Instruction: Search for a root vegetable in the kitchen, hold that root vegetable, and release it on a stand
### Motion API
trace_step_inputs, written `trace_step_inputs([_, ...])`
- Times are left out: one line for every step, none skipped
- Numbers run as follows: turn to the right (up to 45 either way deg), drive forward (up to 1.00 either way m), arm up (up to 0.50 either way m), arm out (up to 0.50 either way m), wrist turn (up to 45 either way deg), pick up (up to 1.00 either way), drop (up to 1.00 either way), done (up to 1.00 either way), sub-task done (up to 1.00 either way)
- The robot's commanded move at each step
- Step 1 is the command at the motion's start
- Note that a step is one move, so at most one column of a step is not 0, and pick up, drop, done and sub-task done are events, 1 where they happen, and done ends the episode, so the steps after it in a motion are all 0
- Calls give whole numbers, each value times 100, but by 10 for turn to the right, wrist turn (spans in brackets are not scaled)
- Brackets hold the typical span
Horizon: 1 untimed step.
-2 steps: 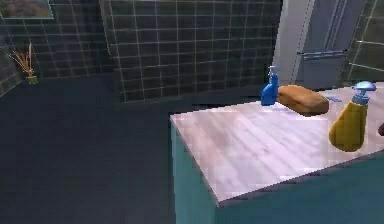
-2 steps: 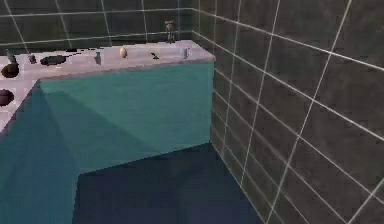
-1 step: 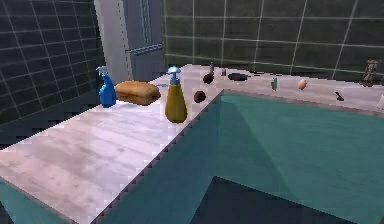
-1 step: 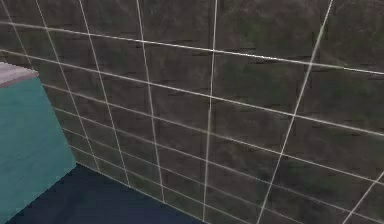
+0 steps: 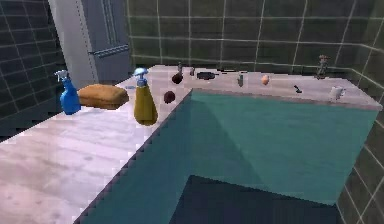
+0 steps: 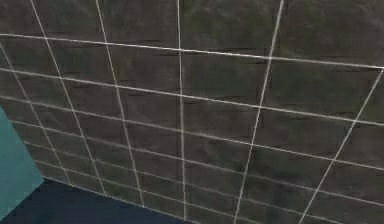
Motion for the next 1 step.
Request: trace_step_inputs([0,75,0,0,0,0,0,0,0])
